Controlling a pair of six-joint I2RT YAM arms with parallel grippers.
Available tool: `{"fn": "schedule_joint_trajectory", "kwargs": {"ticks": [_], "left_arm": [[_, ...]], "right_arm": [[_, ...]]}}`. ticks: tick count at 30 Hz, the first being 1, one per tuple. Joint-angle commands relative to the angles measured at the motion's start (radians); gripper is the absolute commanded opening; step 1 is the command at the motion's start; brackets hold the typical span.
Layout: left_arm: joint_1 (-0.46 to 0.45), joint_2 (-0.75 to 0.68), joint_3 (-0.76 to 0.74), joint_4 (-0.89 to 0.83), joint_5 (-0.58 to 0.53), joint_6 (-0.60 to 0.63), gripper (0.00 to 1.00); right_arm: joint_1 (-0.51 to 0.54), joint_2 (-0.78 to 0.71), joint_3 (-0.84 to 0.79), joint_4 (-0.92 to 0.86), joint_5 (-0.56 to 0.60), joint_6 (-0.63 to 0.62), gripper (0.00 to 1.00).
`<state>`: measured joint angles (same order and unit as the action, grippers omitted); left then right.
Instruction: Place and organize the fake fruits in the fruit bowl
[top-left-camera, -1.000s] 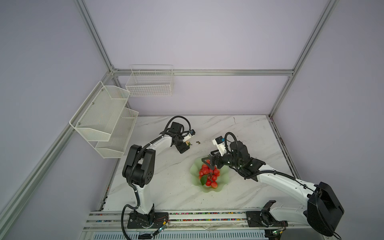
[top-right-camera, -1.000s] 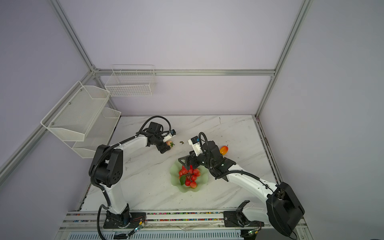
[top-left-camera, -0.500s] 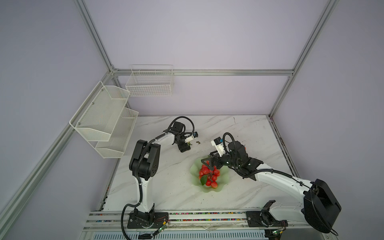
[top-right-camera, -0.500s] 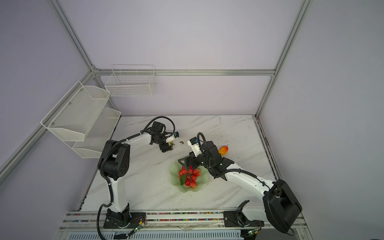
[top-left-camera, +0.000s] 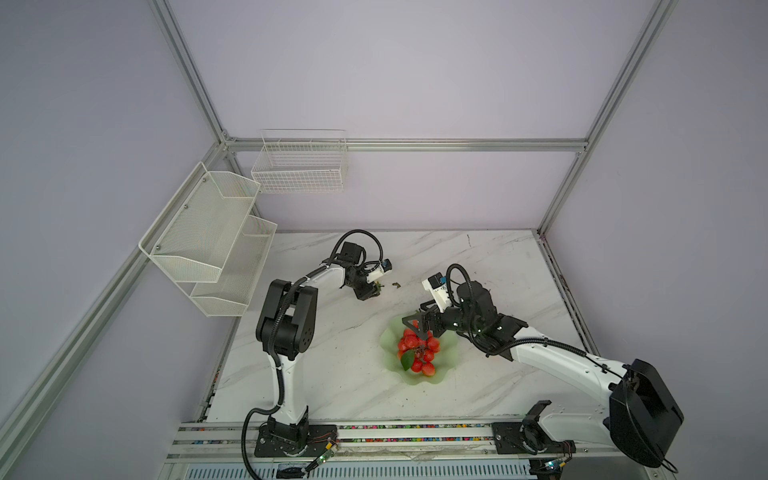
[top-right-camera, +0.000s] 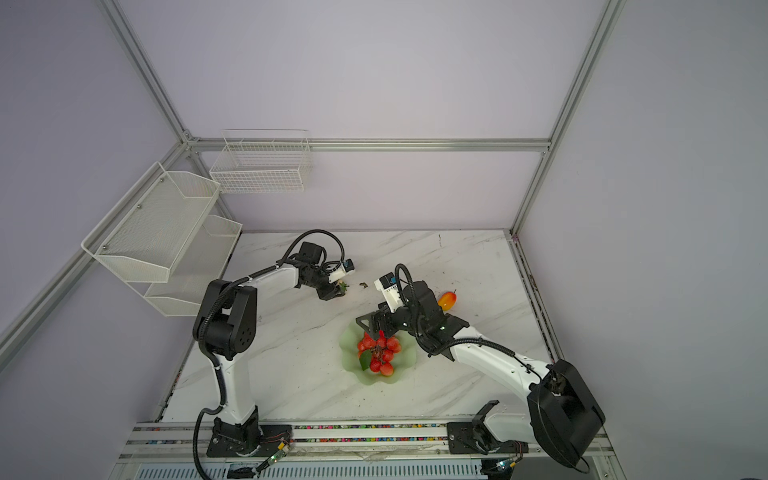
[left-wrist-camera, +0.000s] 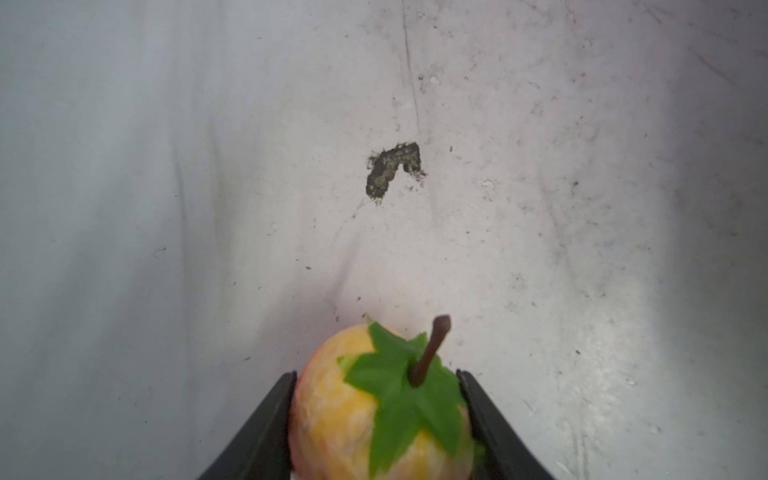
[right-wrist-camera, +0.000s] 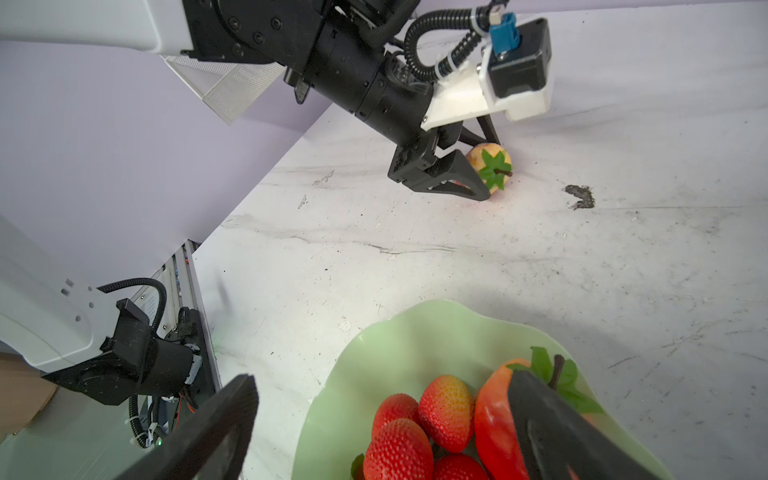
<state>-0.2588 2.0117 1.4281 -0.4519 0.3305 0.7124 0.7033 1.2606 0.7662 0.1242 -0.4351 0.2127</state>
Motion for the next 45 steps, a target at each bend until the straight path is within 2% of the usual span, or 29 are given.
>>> {"fn": "schedule_joint_trajectory", "kwargs": {"ticks": [1, 3, 5, 10, 14, 16, 18, 21, 30, 45], "left_arm": [[0.009, -0.145, -0.061, 0.089, 0.077, -0.24, 0.46], [0.007, -0.193, -0.099, 0.125, 0.125, -0.383, 0.44], [-0.012, -0.244, -0.136, 0.139, 0.078, -0.598, 0.41], [-0.134, -0.441, -0.314, 0.13, -0.14, -1.139, 0.38], [-0.364, -0.581, -0.393, 0.057, -0.445, -1.391, 0.41], [-0.435, -0.63, -0.423, 0.03, -0.532, -1.562, 0.4], [-0.519, -0.662, -0.46, 0.036, -0.654, -1.677, 0.4], [-0.603, -0.675, -0.479, 0.032, -0.799, -1.784, 0.4], [-0.691, -0.629, -0.52, 0.025, -0.898, -2.01, 0.4], [-0.723, -0.541, -0.529, 0.034, -0.924, -2.099, 0.48]], "right_arm": [[-0.017, -0.095, -0.031, -0.01, 0.005, 0.039, 0.97], [-0.028, -0.135, -0.056, -0.018, 0.014, 0.066, 0.97], [-0.031, -0.168, -0.084, -0.027, 0.027, 0.093, 0.97], [-0.034, -0.208, -0.123, -0.091, 0.07, 0.148, 0.97], [-0.034, -0.252, -0.158, -0.083, 0.028, 0.109, 0.97], [-0.033, -0.269, -0.157, -0.082, 0.009, 0.088, 0.97], [-0.033, -0.278, -0.15, -0.091, 0.002, 0.068, 0.97], [-0.033, -0.285, -0.146, -0.092, -0.013, 0.066, 0.97], [-0.033, -0.333, -0.187, -0.072, -0.016, 0.091, 0.97], [-0.033, -0.344, -0.194, -0.089, -0.022, 0.071, 0.97]]}}
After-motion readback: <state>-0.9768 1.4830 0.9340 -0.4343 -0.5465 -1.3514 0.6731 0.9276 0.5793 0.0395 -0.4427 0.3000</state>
